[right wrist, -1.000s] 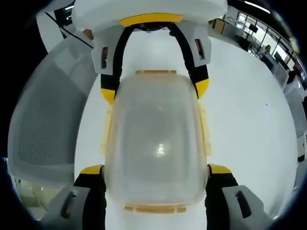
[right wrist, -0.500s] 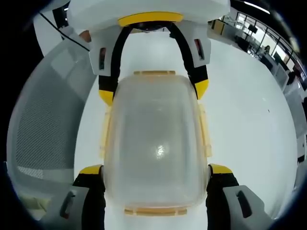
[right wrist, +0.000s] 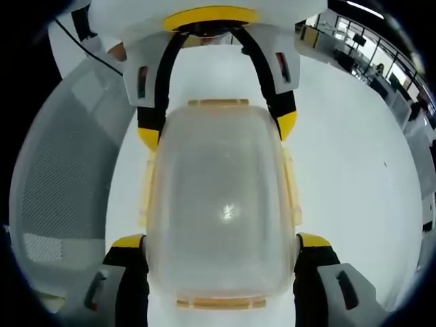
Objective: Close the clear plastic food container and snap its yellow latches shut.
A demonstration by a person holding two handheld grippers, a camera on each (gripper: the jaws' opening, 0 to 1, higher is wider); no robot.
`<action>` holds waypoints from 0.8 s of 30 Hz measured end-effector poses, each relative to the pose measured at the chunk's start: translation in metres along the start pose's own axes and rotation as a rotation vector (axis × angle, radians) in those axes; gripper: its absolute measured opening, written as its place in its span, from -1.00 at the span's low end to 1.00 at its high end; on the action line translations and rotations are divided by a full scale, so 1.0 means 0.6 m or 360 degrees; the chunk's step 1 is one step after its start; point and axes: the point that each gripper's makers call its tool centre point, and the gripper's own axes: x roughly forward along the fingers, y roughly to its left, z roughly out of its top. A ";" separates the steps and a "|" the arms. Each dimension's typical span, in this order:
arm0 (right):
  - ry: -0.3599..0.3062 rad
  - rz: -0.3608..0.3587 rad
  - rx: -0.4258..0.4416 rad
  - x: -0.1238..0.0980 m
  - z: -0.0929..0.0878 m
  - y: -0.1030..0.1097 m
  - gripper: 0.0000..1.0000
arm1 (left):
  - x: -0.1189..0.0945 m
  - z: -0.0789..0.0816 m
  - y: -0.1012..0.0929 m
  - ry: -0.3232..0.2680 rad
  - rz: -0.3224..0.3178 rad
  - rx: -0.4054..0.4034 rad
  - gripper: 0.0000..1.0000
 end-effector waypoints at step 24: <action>-0.0007 0.0000 0.0007 0.029 0.059 0.000 0.82 | -0.015 -0.061 0.003 -0.0006 -0.0008 -0.0017 0.73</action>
